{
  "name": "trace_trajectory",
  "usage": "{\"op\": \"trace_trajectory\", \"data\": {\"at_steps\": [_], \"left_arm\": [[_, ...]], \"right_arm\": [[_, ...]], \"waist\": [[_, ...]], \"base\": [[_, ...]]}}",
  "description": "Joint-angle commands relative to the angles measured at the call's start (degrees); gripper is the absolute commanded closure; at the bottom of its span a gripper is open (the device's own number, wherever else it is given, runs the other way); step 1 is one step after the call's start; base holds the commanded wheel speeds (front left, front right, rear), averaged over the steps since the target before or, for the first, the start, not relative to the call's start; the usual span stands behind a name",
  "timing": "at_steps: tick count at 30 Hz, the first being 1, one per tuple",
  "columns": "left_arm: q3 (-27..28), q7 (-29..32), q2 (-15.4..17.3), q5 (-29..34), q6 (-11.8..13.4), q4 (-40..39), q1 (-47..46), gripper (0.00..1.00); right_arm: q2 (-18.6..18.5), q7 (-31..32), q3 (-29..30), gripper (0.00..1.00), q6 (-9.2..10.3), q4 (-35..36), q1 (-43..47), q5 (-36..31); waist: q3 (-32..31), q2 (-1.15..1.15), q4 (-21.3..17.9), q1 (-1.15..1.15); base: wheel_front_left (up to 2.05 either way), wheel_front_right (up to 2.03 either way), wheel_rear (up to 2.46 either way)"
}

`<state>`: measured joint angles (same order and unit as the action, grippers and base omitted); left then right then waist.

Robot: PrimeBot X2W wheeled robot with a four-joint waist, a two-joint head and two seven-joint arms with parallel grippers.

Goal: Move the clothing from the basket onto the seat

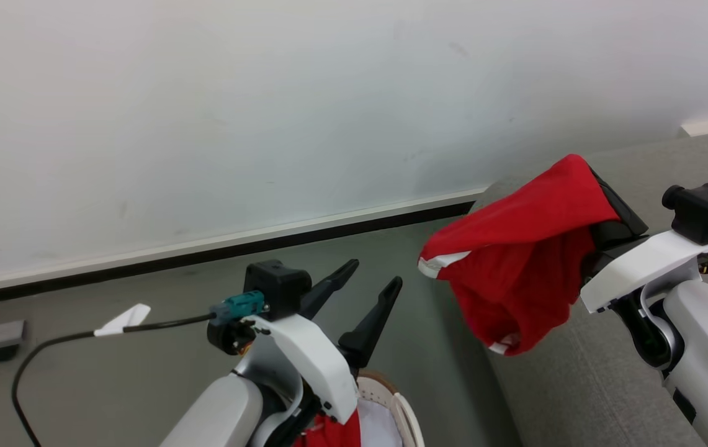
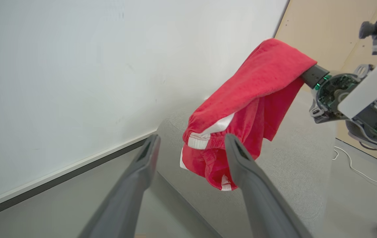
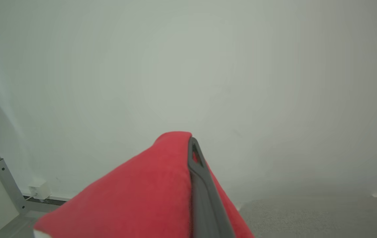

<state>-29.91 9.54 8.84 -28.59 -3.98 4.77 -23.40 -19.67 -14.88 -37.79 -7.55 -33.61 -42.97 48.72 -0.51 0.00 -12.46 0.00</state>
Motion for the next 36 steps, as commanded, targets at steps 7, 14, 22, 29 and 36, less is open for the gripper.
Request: {"op": "trace_trajectory", "data": {"at_steps": [7, 14, 22, 29, 36], "left_arm": [[-0.7, -0.5, 0.1, 0.6, 0.3, -1.7, 1.3, 0.0], [-2.1, -0.4, -0.3, 0.7, 0.2, -4.2, 1.5, 0.0], [-4.0, 1.1, 0.2, 2.8, -0.4, -8.2, -2.8, 0.0], [-5.0, 4.2, 2.9, 5.5, -1.8, -13.2, -10.2, 0.0], [-5.3, 4.1, 4.2, 5.3, -2.5, -16.0, -15.0, 0.0]], "right_arm": [[-1.3, -0.2, 0.7, 1.0, 0.12, 1.4, 1.2, 0.5], [-2.5, -0.2, 2.2, 1.0, 0.12, 0.6, 1.6, 0.8], [-4.3, -0.2, 10.2, 1.0, 0.12, -2.1, -3.0, 1.8], [-5.9, -0.2, 23.2, 1.0, 0.12, -6.8, -12.4, -1.4], [-9.2, -0.2, 38.0, 1.0, 0.12, -17.0, -22.4, -10.0]], "waist": [[0.2, 0.0, -3.5, 0.0], [2.0, 0.0, -6.6, 0.0], [11.6, 0.0, -6.4, 0.0], [26.2, 0.0, -2.9, 0.0], [35.5, 0.0, 1.0, 0.0]], "base": [[0.0, 0.0, 0.0], [0.0, 0.0, 0.0], [0.0, 0.0, 0.0], [0.0, 0.0, 0.0], [0.0, 0.0, 0.0]]}}
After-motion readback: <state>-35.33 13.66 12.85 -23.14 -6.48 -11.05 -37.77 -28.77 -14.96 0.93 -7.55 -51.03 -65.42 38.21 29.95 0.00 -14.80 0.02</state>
